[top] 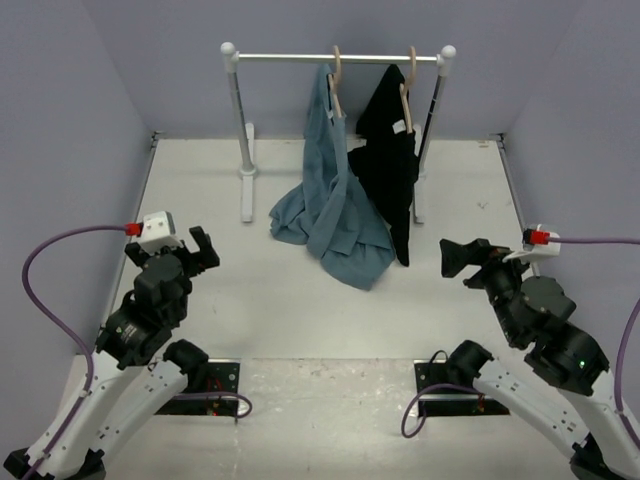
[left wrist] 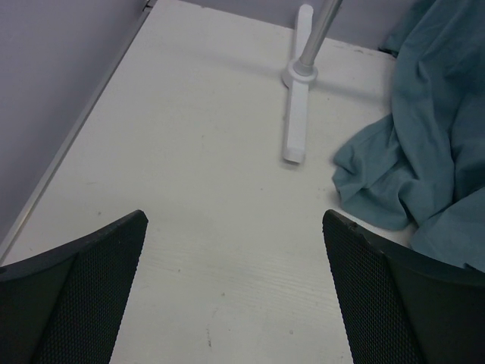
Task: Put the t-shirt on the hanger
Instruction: Reset both arms
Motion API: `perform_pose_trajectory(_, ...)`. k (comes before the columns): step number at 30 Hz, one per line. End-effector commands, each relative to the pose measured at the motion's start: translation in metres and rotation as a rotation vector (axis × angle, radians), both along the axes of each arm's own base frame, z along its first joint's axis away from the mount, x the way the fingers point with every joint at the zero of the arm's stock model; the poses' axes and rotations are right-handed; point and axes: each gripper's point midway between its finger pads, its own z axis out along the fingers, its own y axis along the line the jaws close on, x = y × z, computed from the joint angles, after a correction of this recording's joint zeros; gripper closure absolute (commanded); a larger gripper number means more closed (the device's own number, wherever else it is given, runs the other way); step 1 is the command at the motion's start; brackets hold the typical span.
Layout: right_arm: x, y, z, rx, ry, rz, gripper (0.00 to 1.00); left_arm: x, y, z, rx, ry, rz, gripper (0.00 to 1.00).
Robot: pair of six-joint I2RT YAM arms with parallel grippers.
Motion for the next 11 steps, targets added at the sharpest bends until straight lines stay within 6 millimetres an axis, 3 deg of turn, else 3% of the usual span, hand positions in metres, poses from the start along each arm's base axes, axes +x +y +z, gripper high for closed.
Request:
perform_pose_trajectory(1, -0.005, -0.006, -0.024, -0.009, 0.061, -0.021, 0.01, 0.0, -0.003, 0.002, 0.002, -0.015, -0.027, 0.0)
perform_pose_trajectory(11, -0.006, -0.017, -0.041, -0.04, 0.097, -0.074, 0.01, -0.004, -0.005, 0.004, -0.01, -0.044, -0.063, 0.0)
